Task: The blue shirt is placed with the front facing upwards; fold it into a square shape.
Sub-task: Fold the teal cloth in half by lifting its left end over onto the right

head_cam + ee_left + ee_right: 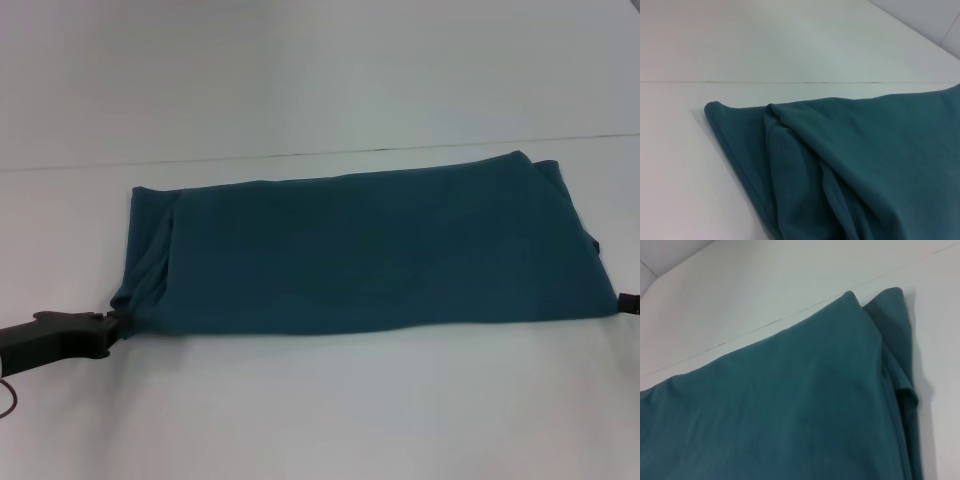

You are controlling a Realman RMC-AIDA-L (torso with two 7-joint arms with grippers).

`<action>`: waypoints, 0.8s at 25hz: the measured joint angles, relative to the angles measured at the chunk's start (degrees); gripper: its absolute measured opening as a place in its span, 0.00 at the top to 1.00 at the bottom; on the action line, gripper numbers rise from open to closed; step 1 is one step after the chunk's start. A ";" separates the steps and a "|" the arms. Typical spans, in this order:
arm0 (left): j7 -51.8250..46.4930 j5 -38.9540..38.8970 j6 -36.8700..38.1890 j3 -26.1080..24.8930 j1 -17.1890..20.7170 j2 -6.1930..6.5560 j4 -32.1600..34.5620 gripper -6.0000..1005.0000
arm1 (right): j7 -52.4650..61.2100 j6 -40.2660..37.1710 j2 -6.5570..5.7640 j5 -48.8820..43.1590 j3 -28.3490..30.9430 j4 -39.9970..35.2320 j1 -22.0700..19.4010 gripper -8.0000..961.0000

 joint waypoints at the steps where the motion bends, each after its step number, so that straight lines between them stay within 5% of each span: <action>1: -0.01 -0.01 0.01 0.07 0.00 -0.01 0.00 0.95 | -0.04 -0.01 0.00 0.00 0.00 0.00 0.09 0.99; 12: -0.04 -0.04 0.23 0.26 -0.07 -0.08 0.00 0.94 | 1.53 1.62 -0.25 -0.13 -0.02 0.00 1.83 0.98; 20: -0.04 -0.04 0.34 0.37 -0.34 -0.08 -0.25 0.94 | 5.16 6.38 0.32 -5.43 -0.71 0.66 4.79 0.67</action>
